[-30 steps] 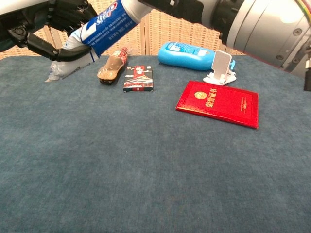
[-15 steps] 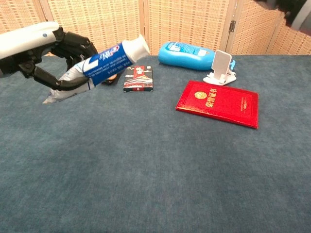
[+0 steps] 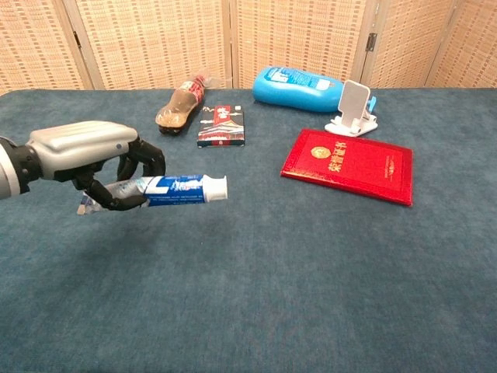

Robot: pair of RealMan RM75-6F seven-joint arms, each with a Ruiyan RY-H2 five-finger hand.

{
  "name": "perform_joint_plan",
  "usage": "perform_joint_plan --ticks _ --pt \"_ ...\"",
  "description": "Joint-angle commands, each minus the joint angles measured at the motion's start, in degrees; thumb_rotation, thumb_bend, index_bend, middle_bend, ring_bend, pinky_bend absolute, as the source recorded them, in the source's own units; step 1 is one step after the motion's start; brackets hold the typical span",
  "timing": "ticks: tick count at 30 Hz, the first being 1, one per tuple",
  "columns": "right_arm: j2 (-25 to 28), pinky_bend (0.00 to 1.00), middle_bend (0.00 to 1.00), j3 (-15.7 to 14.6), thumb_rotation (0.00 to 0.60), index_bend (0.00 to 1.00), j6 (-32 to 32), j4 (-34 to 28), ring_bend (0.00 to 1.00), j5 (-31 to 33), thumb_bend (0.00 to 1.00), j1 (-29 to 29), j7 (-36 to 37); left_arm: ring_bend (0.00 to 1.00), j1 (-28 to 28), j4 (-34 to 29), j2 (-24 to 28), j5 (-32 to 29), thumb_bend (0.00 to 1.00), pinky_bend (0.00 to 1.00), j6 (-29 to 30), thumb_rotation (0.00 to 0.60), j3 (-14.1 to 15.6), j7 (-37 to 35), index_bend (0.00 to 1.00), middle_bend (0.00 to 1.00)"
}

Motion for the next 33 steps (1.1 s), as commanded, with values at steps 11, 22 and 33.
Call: perform_joint_plan --ticks 11,22,33 --pt "2.0 0.00 0.00 -1.7 0.001 0.00 0.0 2.4 0.00 0.4 0.00 -2.7 1.8 0.22 1.5 -6.9 0.9 -17.0 0.28 0.30 -2.1 0.600 -4.2 8.5 0.00 0.26" --pt "6.9 0.00 0.00 -6.8 0.455 0.00 1.0 5.8 0.00 2.3 0.00 -9.3 -2.9 0.24 11.9 -10.5 11.5 -14.1 0.28 0.28 12.0 0.600 -3.5 1.5 0.11 0.27" --pt "8.4 0.00 0.00 -10.7 0.487 0.00 11.2 8.9 0.00 0.6 0.00 -19.6 -1.9 0.26 23.6 -11.8 17.3 -9.5 0.29 0.26 26.8 0.600 -0.2 -1.5 0.22 0.32"
